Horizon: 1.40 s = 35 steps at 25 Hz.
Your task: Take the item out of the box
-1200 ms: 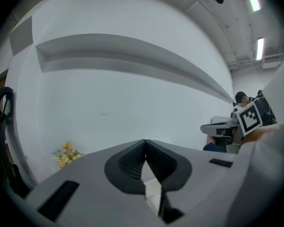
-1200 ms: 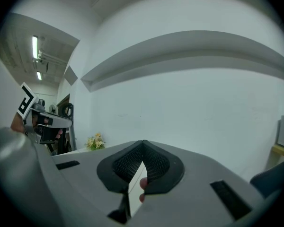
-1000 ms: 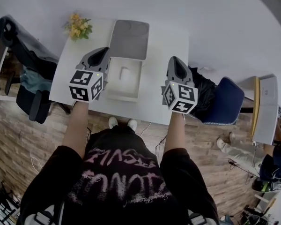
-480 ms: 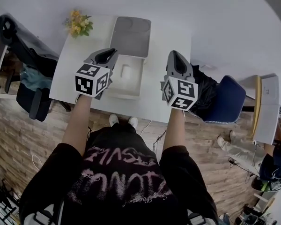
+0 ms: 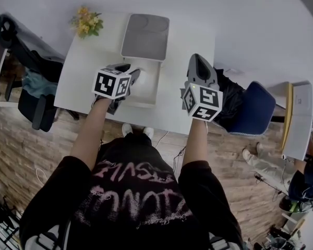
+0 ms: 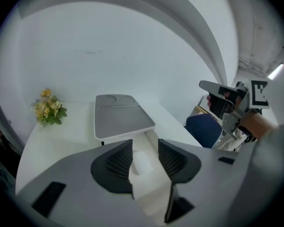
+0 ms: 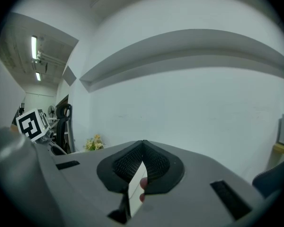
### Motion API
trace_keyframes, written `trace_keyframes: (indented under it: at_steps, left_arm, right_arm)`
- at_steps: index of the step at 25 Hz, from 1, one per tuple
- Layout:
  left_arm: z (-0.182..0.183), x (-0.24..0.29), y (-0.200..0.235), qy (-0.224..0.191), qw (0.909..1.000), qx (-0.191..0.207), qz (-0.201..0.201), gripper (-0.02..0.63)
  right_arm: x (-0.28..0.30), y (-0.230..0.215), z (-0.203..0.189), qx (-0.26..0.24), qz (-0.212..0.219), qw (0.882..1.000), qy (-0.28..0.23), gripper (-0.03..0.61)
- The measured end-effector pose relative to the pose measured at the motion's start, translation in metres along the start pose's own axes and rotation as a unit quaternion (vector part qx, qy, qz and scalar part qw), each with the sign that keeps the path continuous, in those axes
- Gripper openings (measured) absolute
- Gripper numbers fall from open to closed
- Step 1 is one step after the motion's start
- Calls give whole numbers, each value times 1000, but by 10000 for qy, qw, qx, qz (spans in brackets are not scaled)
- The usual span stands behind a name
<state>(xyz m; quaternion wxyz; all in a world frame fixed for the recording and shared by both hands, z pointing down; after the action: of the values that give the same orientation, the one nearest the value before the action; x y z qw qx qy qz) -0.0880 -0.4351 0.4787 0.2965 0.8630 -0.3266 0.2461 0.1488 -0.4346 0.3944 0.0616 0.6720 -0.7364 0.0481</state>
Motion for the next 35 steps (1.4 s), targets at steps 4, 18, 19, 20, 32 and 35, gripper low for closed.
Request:
trace_keyframes:
  at_steps: [4, 18, 19, 20, 32, 35]
  left_arm:
    - [-13, 14, 4, 358, 9990, -260, 28, 178]
    - [-38, 56, 11, 1267, 9898, -632, 154, 195]
    - [-40, 59, 11, 1328, 9887, -676, 146, 195]
    - [-42, 62, 11, 1391, 9877, -701, 145, 196]
    - [-53, 90, 19, 1937, 9771, -773, 414, 190]
    - [-57, 97, 20, 2074, 9743, -776, 418, 193]
  right_arm:
    - [2, -5, -6, 89, -1, 10000, 44, 11]
    - [15, -18, -31, -31, -9, 9996, 297, 12]
    - [15, -19, -33, -36, -10, 9995, 310, 12]
    - [16, -21, -34, -29, -9, 9995, 321, 12]
    - [31, -38, -55, 17, 28, 9985, 550, 12]
    - [33, -41, -61, -22, 17, 9980, 635, 12]
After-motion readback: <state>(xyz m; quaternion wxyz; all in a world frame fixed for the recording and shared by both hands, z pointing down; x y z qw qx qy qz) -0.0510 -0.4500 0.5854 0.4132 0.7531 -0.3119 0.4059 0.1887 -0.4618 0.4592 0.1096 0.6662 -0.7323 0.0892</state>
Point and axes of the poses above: the fingertips, and each gripper's own axes: x forward along the fingers, y to its left, z out of its top, the point moved 6 cm from there along -x, backward along the fingers, and after that the axes turned 11 degrees about -z, right-handed, at the moved point
